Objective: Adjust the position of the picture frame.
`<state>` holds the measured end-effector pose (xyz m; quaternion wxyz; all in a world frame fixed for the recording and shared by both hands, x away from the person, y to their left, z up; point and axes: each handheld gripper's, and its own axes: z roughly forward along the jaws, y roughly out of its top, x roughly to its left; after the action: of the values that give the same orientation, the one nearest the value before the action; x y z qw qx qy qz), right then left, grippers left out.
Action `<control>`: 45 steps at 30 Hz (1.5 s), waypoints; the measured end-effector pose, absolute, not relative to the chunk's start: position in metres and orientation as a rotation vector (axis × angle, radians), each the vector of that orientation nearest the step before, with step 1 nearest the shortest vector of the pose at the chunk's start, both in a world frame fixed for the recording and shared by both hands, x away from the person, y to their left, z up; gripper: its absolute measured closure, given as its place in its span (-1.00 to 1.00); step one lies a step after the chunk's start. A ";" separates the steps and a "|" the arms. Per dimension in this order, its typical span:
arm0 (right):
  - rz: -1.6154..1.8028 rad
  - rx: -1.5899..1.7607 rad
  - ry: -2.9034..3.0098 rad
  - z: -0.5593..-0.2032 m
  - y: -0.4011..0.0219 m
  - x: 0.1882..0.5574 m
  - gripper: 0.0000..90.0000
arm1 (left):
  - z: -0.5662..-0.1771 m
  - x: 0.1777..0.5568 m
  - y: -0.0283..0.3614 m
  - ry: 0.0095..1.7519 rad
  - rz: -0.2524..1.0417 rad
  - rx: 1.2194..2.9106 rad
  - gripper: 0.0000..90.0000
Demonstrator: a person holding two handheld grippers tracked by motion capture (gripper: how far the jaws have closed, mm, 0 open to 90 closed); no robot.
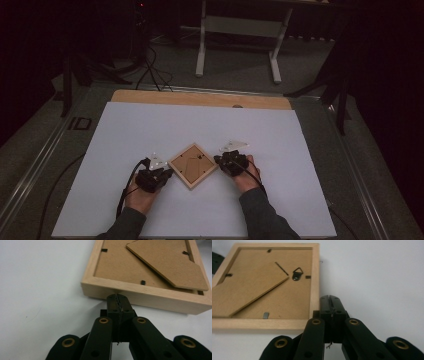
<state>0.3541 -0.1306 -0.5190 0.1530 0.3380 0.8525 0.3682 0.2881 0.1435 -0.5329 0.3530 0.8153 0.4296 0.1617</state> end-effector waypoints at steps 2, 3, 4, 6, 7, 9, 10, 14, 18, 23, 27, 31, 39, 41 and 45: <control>1.054 0.962 2.449 -0.519 -0.130 0.352 0.99 | -0.534 0.288 0.141 1.109 0.414 2.117 1.00; 1.054 0.962 2.449 -0.519 -0.130 0.352 0.99 | -0.534 0.288 0.141 1.109 0.414 2.117 1.00; 1.055 0.955 2.452 -0.519 -0.131 0.350 0.99 | -0.534 0.287 0.140 1.106 0.417 2.120 1.00; 1.054 0.953 2.456 -0.519 -0.131 0.348 0.99 | -0.534 0.286 0.139 1.101 0.411 2.121 1.00; 1.054 0.953 2.456 -0.519 -0.131 0.348 0.99 | -0.534 0.286 0.139 1.101 0.411 2.121 1.00; 1.060 0.955 2.459 -0.519 -0.131 0.347 0.99 | -0.534 0.285 0.137 1.087 0.398 2.127 1.00; 1.062 0.951 2.466 -0.519 -0.132 0.346 0.99 | -0.534 0.282 0.135 1.072 0.400 2.139 1.00; 1.066 0.951 2.473 -0.519 -0.133 0.345 1.00 | -0.534 0.279 0.132 1.070 0.395 2.140 1.00; 1.067 0.960 2.477 -0.518 -0.134 0.342 1.00 | -0.534 0.279 0.132 1.076 0.399 2.140 1.00; 1.068 0.974 2.466 -0.519 -0.133 0.334 1.00 | -0.534 0.281 0.131 1.122 0.418 2.105 1.00; 1.090 1.002 2.444 -0.520 -0.136 0.326 1.00 | -0.535 0.284 0.130 1.125 0.432 2.101 1.00; 1.096 1.012 2.437 -0.521 -0.137 0.322 1.00 | -0.535 0.293 0.128 1.125 0.465 2.100 1.00; 1.126 1.054 2.398 -0.523 -0.137 0.324 1.00 | -0.536 0.301 0.131 1.128 0.439 2.088 1.00; 1.126 1.055 2.393 -0.524 -0.136 0.324 1.00 | -0.535 0.299 0.131 1.123 0.432 2.090 1.00; 1.124 1.032 2.400 -0.524 -0.138 0.320 1.00 | -0.537 0.288 0.128 1.116 0.425 2.117 1.00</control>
<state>0.3202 -0.1376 -0.5238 0.1482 0.3590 0.8345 0.3910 0.2876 0.1280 -0.5366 0.3479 0.8166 0.4303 0.1640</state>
